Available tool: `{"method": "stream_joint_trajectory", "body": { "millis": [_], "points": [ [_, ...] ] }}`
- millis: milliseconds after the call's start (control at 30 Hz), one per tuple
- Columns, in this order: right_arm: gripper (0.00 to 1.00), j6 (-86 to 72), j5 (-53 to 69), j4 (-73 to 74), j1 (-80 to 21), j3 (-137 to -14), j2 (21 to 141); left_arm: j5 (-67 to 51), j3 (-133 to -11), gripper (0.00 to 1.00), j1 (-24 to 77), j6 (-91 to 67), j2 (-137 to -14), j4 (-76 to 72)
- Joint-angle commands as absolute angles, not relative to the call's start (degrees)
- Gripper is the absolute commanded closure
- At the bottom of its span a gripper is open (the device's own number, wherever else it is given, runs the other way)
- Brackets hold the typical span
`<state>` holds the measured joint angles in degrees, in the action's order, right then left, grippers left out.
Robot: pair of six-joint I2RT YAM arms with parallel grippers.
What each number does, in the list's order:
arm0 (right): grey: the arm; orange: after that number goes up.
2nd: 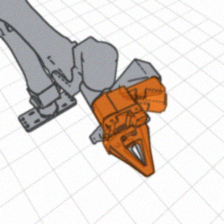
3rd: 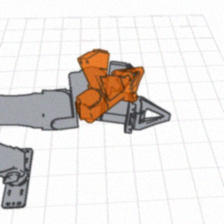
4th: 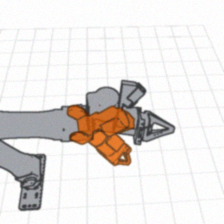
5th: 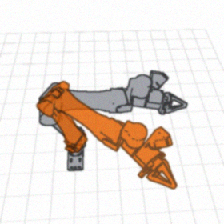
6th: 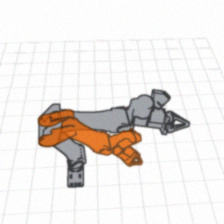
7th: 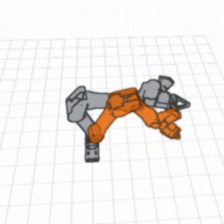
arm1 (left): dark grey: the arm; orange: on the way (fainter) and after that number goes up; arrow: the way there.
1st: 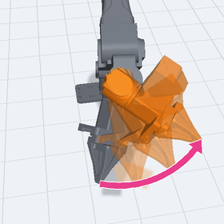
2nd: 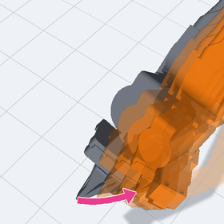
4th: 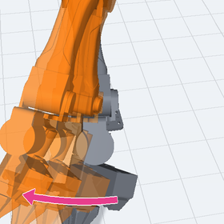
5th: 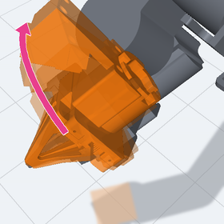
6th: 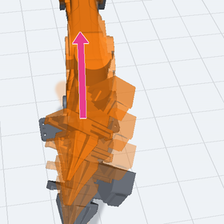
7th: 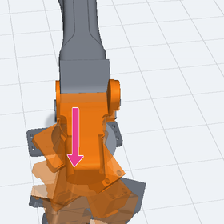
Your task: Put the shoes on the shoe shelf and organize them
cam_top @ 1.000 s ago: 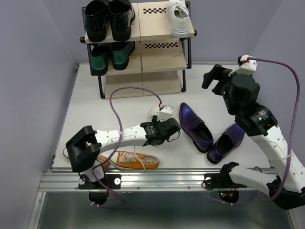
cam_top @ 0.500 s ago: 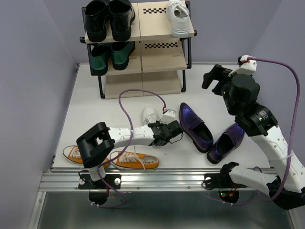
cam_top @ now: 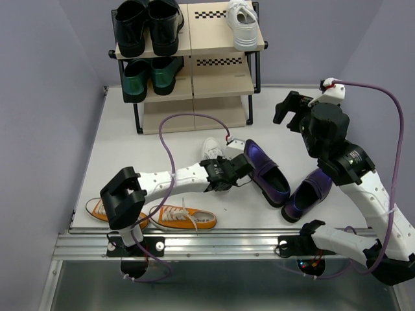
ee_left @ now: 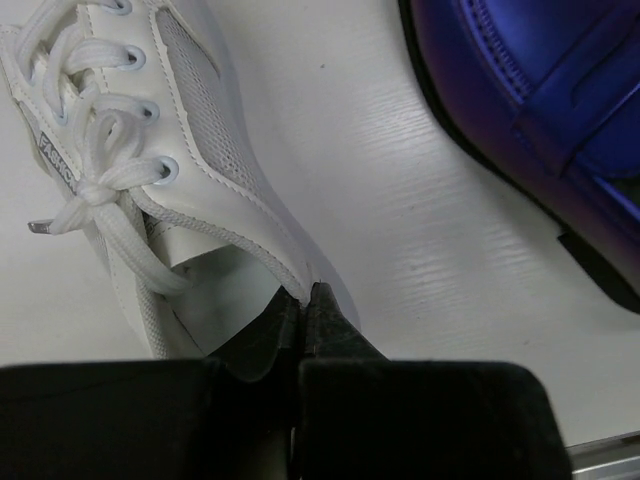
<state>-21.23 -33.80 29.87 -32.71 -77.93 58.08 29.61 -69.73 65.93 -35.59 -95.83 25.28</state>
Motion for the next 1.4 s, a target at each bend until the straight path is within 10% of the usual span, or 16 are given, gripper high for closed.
{"method": "stream_joint_trajectory", "body": {
  "millis": [0, 300, 533, 1367],
  "points": [
    [0.0, -22.06, -33.4, 29.53, -32.96, -77.78, 56.87, 30.23, -76.45, 1.0, 66.36, -37.25, -97.55, 23.82],
    [0.0, -23.03, -34.28, 32.78, -32.96, -76.64, 55.2, 33.05, -91.31, 1.0, 65.92, -41.13, -113.02, 28.3],
    [0.0, -24.43, -34.98, 35.94, -32.96, -75.32, 53.26, 31.64, -91.59, 0.25, 65.74, -39.73, -110.85, 28.74],
    [0.16, -26.54, -9.85, 36.74, -38.4, -64.69, 68.02, 31.47, -64.07, 0.34, 45.27, -44.21, -62.58, 37.44]
  ]
}}
